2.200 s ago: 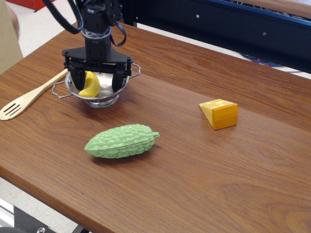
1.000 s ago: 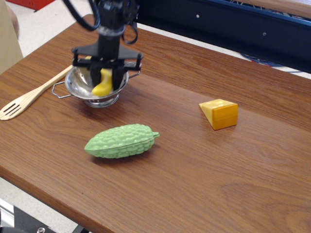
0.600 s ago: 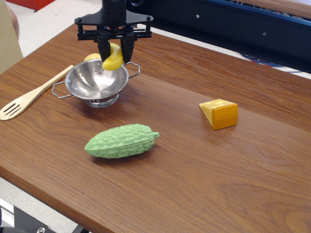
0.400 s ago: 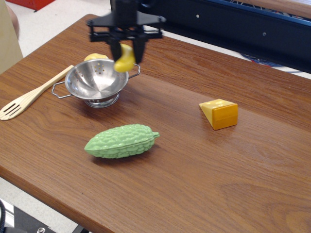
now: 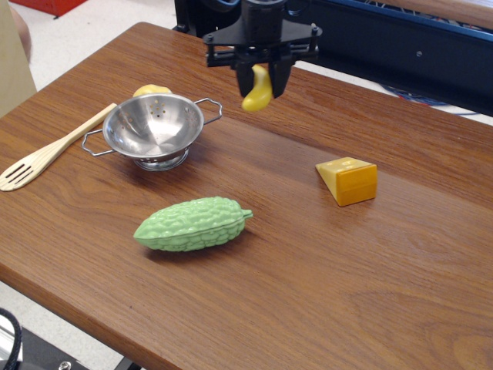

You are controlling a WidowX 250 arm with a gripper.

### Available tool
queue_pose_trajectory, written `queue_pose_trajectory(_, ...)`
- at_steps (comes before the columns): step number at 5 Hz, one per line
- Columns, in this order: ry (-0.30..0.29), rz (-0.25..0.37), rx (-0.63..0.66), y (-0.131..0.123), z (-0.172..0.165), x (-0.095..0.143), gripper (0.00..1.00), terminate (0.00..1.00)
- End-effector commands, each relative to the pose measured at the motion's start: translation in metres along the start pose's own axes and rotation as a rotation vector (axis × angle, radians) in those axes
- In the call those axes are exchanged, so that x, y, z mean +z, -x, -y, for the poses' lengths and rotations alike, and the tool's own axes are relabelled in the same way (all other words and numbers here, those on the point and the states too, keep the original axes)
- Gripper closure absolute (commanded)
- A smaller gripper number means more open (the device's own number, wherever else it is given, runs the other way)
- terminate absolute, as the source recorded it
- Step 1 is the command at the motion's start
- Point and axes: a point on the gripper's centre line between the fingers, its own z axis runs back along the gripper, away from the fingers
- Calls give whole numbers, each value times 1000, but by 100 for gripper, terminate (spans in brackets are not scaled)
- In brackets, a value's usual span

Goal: Take banana out of colander

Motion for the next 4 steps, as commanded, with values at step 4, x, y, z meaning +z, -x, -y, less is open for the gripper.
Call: queue_pose_trajectory(4,-116,57,133,-53,8,-51,100,0)
